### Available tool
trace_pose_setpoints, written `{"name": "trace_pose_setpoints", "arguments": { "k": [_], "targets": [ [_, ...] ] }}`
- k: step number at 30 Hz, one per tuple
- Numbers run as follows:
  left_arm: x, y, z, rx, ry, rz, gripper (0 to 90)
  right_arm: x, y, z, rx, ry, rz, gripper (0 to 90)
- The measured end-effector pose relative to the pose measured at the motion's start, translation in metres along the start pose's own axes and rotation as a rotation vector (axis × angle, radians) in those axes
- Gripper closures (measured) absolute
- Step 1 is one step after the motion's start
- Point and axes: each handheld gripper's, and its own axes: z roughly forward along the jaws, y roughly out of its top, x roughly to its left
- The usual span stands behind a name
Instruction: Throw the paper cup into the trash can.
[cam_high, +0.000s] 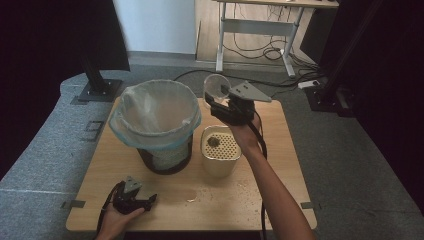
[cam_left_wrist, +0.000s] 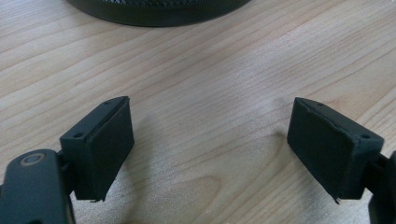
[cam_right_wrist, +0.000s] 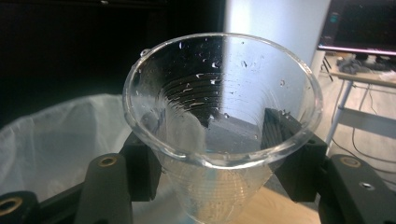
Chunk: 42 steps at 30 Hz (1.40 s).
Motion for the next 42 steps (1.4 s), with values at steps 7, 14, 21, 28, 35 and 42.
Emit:
{"name": "trace_pose_setpoints", "arguments": {
  "k": [7,14,21,28,35,42],
  "targets": [
    [0.0,-0.001,-0.001,-0.001,0.0,0.001,14.3,0.04,0.022,0.056,0.028,0.048,-0.017,36.2],
    [0.0,-0.001,-0.001,0.0,0.001,0.004,14.2,0.06,0.011,0.1,0.165,0.156,0.051,14.5],
    [0.001,-0.001,-0.001,0.0,-0.002,0.007,13.9,0.05,0.009,0.087,0.172,0.119,0.008,14.0],
    [0.001,-0.001,-0.001,0.0,-0.002,0.007,13.9,0.034,0.003,0.059,0.136,0.105,-0.001,17.2],
    [0.0,-0.001,-0.001,-0.001,-0.002,0.007,13.9,0.011,-0.023,0.018,0.077,0.146,0.028,21.3],
    [0.0,-0.001,-0.001,0.0,-0.002,0.007,13.9,-0.01,-0.069,-0.022,0.076,0.134,0.016,25.0]
  ]
}}
